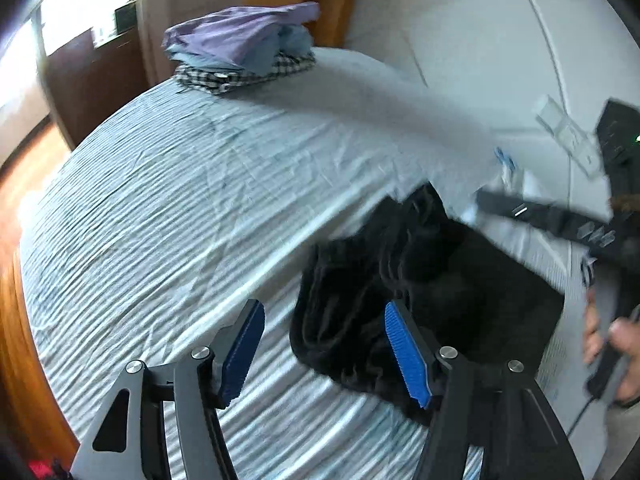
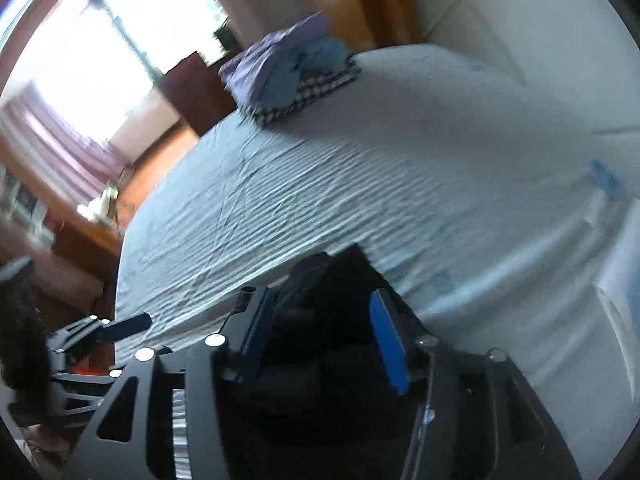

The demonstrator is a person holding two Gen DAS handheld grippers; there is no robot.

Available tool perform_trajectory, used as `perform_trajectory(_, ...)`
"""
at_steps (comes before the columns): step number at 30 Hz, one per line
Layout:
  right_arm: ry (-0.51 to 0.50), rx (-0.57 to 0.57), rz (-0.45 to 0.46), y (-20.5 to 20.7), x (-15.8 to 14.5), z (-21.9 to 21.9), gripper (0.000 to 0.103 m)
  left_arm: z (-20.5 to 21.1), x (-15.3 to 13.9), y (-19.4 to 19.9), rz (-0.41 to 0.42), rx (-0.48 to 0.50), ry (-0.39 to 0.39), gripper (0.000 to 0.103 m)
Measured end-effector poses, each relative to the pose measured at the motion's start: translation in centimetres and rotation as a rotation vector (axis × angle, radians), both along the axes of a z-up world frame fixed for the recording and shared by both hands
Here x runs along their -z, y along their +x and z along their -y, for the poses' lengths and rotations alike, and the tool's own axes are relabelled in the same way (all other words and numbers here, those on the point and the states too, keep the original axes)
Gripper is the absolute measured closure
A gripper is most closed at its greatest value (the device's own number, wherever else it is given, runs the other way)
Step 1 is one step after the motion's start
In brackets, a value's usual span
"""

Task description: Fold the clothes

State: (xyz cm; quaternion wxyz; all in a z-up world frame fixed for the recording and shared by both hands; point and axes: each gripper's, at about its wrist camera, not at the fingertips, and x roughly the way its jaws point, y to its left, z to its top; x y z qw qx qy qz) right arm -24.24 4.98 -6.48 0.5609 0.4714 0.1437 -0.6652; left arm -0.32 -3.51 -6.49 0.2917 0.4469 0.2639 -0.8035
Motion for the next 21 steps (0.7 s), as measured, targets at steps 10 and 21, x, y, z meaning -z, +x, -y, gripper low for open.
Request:
perform_trajectory(10,0.102,0.280,0.047,2.7,2.4,-15.6,0.046,-5.4,1.3,-0.4,0.074,0.170,-0.014,0.039)
perform_trajectory(21,0.060,0.659,0.196,6.5,4.4,-20.0,0.045,-0.8,1.4,-4.7,0.076,0.476,-0.043,0.039)
